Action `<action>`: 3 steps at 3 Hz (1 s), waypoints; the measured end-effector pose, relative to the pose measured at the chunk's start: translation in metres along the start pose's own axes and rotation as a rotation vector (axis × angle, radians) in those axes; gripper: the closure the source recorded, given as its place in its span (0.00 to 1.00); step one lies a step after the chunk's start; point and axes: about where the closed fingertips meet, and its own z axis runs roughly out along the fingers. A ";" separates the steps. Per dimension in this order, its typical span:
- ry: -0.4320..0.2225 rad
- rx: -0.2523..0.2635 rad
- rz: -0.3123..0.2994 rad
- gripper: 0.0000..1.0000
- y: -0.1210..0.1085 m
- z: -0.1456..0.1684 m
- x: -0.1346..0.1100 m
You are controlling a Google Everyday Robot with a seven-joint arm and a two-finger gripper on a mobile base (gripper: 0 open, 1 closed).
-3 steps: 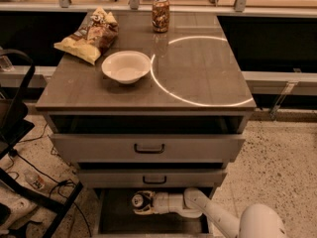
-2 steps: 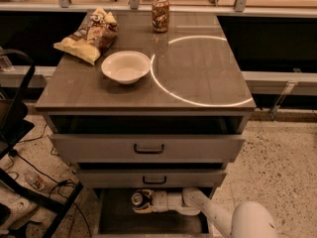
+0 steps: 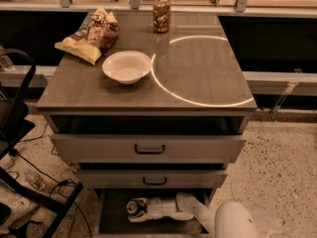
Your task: Place pepsi can into bottom drawer
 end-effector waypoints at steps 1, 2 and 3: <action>-0.012 -0.007 0.025 0.98 0.021 0.000 0.012; -0.012 -0.007 0.025 0.76 0.021 -0.001 0.011; -0.012 -0.007 0.025 0.53 0.021 -0.001 0.010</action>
Offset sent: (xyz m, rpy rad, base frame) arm -0.0178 -0.0019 -0.0101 0.0101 0.0211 0.0033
